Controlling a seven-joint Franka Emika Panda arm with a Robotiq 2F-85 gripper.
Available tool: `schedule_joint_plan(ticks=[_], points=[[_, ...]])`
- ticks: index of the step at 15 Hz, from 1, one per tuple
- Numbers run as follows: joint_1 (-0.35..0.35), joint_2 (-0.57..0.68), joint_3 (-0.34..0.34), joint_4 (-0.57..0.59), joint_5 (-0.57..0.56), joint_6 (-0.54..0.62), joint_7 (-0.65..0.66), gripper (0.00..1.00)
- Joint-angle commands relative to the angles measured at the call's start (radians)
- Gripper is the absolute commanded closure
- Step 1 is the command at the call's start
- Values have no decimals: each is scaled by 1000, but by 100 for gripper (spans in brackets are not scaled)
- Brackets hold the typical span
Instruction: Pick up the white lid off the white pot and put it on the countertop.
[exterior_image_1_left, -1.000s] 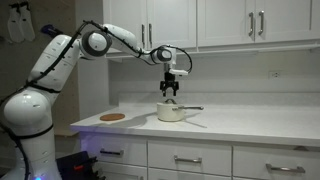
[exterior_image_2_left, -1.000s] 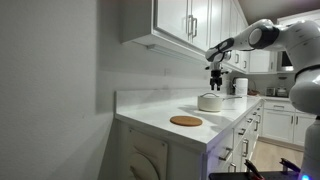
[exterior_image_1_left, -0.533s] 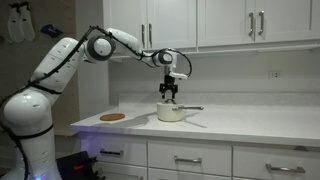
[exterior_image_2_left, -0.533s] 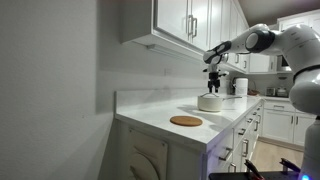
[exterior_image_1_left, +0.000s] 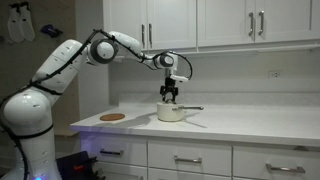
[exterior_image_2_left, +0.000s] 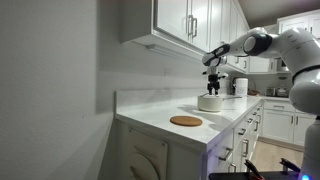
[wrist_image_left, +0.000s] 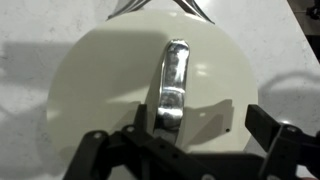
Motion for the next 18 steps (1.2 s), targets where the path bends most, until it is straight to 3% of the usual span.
schedule_joint_plan(ticks=[1, 10, 18], points=[[-5, 39, 11, 72, -20, -48, -24, 27], [-3, 72, 16, 125, -24, -51, -29, 96], [-1, 83, 19, 131, -23, -54, -23, 100]])
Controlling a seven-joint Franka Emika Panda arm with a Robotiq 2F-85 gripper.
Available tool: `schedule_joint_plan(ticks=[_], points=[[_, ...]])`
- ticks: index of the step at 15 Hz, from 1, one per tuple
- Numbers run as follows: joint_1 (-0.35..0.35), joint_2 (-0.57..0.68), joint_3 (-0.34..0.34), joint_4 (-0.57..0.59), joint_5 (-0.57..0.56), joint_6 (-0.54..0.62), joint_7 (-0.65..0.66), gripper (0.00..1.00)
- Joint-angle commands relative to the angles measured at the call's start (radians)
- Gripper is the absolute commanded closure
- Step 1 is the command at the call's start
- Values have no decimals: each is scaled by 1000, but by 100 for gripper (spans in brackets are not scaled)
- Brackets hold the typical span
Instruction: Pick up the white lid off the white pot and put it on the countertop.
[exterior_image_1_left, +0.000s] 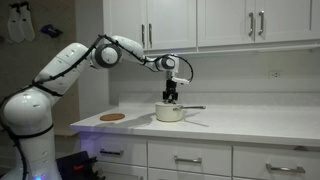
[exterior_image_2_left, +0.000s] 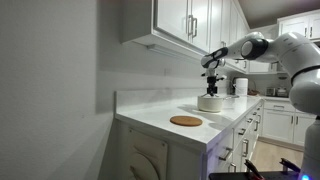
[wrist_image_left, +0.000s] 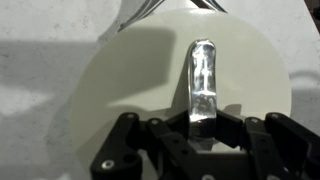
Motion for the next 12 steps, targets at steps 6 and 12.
schedule_joint_plan(ticks=[6, 12], points=[[-3, 11, 14, 87, 7, -41, 8, 100], [4, 2, 16, 155, 43, -45, 57, 100]])
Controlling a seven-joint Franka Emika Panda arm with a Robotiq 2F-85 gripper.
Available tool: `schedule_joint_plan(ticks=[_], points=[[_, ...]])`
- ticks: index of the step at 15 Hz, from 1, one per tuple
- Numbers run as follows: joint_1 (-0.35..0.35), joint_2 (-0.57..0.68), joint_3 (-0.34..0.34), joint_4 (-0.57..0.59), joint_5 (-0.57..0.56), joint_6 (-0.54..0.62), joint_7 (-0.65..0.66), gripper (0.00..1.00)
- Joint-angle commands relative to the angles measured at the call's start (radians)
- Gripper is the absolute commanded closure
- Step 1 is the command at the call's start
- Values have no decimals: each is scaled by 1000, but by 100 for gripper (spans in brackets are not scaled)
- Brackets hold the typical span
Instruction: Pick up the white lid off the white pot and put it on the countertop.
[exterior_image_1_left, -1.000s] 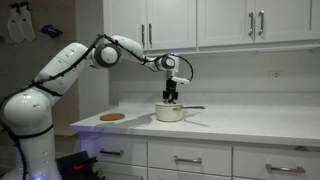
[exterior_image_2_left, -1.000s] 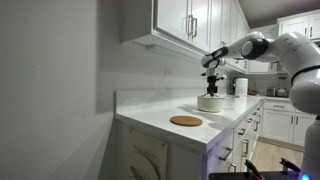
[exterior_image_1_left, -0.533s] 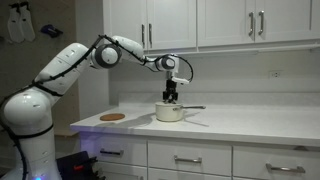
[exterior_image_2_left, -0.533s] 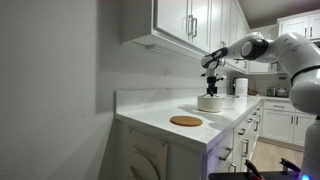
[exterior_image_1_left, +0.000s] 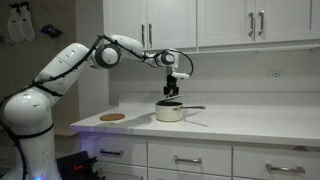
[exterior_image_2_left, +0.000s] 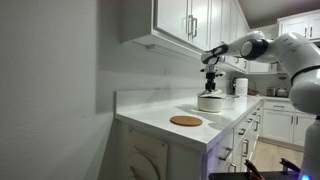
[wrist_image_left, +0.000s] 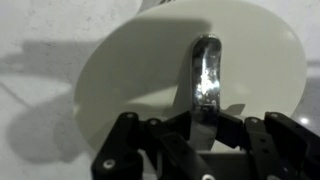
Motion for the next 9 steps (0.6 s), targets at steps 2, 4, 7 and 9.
schedule_joint_plan(ticks=[2, 4, 7, 9], points=[[1, -2, 8, 85, 39, -49, 36, 100], [1, -2, 8, 98, 54, -52, 51, 100], [-3, -11, 10, 106, 80, -72, 70, 100], [-1, -23, 9, 103, 96, -81, 83, 100]])
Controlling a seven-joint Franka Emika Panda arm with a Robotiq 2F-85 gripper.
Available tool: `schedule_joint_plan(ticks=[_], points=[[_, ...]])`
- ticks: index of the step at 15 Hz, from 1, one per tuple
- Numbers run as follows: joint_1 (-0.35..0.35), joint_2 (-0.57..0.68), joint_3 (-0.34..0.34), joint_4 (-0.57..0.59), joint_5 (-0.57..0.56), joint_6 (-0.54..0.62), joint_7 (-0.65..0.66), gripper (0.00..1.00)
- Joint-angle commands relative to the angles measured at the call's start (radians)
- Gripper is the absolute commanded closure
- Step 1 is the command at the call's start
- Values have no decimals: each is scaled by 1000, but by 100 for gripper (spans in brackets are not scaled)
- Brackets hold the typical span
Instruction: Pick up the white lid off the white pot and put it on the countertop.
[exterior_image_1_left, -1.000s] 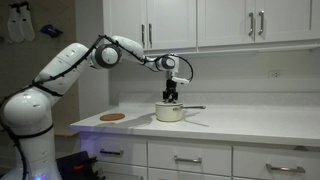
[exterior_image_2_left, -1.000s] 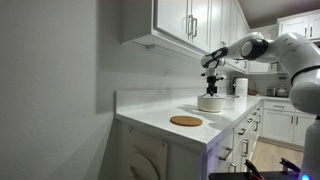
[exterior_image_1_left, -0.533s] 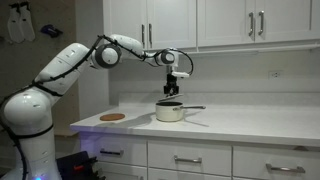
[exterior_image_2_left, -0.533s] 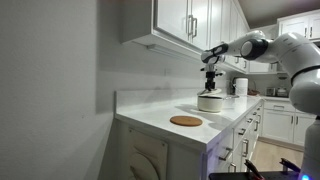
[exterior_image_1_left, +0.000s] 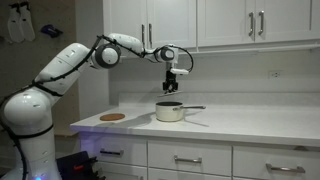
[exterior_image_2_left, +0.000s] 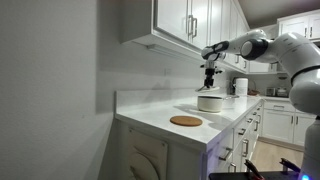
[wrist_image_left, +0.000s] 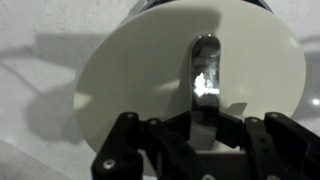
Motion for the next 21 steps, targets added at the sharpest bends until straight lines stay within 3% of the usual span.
schedule_joint_plan(ticks=[1, 11, 21], points=[[-2, -28, 8, 31, 37, -48, 50, 100], [5, -187, -2, -125, 71, -37, 161, 100], [32, -459, 4, -526, 74, 12, 287, 100]])
